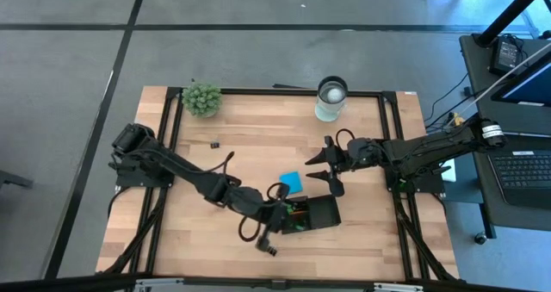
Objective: Pick and place office supplies into organizer
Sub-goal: Put the eraser into the bottom left slot of the desk organizer
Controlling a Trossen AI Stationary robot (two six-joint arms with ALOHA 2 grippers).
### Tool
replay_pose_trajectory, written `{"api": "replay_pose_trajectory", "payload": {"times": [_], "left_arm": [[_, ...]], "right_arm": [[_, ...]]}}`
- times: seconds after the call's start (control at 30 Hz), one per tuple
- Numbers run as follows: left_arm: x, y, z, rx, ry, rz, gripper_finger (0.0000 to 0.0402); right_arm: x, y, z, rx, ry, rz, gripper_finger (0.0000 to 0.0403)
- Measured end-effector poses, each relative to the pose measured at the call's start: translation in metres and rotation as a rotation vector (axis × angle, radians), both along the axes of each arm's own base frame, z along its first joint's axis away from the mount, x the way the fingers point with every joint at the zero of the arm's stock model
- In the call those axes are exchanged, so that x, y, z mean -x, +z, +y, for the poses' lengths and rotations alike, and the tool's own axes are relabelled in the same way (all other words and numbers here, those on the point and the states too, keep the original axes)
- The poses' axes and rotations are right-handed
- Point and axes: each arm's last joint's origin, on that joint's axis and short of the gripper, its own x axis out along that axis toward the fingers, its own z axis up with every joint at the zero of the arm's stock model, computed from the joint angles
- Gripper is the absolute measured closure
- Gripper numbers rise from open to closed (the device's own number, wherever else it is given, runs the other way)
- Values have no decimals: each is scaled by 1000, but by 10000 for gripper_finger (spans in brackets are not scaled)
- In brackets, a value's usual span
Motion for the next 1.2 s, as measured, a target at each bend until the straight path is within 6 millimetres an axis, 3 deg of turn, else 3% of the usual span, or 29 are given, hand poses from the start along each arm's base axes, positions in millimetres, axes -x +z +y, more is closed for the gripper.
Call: {"api": "replay_pose_trajectory", "payload": {"times": [0.43,0.77,0.97,1.2], "left_arm": [[13,-6,-23,-224,-108,-4,384],[23,-31,-68,-326,-4,-28,384],[38,-30,-92,-355,160,-110,384],[57,-55,-88,-277,289,-212,384]], "right_arm": [[3,-7,0,-98,-46,85,214],[2,-9,-1,-135,-73,99,214],[3,-10,-1,-170,-111,119,214],[5,-13,0,-162,-109,150,214]]}}
